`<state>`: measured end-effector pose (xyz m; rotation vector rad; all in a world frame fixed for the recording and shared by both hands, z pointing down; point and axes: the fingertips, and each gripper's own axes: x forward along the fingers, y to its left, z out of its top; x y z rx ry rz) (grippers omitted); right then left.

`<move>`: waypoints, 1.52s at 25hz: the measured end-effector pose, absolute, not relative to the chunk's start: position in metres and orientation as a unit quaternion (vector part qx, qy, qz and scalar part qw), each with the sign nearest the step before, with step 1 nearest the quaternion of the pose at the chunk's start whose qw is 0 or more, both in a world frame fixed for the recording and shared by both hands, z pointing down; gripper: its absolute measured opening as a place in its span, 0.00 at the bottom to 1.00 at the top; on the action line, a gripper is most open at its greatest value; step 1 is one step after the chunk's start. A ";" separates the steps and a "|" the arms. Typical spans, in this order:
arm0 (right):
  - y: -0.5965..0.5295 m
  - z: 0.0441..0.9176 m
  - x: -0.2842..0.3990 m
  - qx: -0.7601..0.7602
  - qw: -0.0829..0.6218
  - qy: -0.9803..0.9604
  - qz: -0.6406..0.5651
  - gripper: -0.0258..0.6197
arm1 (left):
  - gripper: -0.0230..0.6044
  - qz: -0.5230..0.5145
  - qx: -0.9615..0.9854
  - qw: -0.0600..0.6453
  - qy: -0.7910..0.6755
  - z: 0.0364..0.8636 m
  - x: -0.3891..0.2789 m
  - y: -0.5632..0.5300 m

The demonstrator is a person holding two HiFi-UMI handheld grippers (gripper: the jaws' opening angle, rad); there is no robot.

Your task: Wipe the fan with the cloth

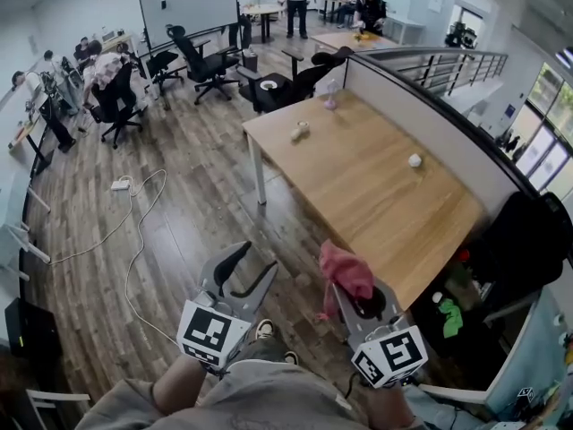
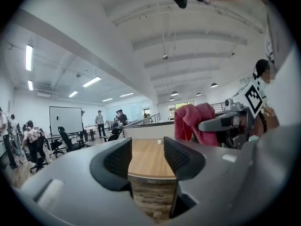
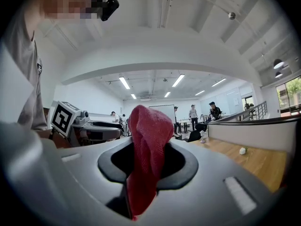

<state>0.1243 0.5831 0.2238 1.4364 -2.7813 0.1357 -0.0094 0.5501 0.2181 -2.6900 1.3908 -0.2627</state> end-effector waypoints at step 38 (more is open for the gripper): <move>0.251 0.235 0.040 0.475 0.044 -0.876 0.077 0.22 | 0.38 -0.103 -0.892 0.011 0.440 0.229 -0.099 0.214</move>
